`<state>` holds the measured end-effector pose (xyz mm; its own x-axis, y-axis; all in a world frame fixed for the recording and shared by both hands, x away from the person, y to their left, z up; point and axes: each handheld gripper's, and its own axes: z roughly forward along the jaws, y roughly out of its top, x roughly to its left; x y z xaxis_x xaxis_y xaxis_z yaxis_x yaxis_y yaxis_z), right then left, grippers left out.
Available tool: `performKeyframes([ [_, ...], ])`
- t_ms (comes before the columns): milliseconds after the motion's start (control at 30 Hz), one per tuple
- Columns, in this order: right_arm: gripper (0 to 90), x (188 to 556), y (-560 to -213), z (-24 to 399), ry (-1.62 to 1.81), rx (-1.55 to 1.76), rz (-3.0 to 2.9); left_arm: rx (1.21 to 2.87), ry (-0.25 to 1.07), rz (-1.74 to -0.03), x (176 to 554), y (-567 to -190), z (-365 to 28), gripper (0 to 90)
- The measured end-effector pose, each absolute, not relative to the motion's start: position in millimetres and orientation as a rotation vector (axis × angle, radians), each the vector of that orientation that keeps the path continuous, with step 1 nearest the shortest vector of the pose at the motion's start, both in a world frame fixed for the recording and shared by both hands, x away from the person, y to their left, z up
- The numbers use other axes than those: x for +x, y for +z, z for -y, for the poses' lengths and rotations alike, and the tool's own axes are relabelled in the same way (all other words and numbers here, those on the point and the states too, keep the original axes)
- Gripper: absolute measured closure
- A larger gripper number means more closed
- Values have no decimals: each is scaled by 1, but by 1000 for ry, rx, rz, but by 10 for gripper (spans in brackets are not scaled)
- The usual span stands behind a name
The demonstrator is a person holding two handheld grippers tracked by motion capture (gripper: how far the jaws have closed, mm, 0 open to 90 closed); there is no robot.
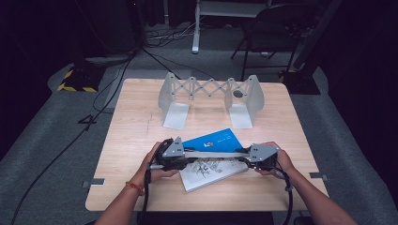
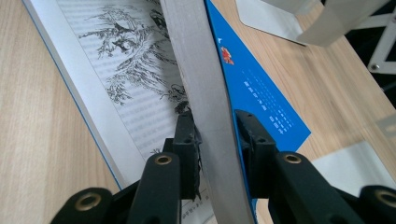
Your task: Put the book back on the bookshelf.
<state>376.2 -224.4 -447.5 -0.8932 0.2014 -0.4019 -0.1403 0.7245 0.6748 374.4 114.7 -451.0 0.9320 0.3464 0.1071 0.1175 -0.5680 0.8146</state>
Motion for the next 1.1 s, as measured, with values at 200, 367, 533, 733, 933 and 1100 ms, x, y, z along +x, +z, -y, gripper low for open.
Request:
performKeyframes([
  [200, 747, 363, -440, 235, 1002, 92, -2448, 2177, 294, -312, 389, -447, -106, 583],
  [367, 744, 362, -439, 234, 980, 69, -2453, 2185, 303, -356, 372, -439, -105, 422],
  [533, 741, 364, -437, 232, 962, 44, -2465, 2200, 386, -344, 351, -428, -95, 374],
  [733, 734, 365, -435, 231, 957, 35, -2472, 2249, 490, -345, 347, -432, -75, 481],
  [933, 711, 368, -435, 232, 982, 38, -2474, 2267, 516, -286, 345, -439, -77, 679],
  [1100, 581, 383, -441, 244, 1186, 132, -2467, 2223, 461, -292, 348, -446, -86, 711],
])
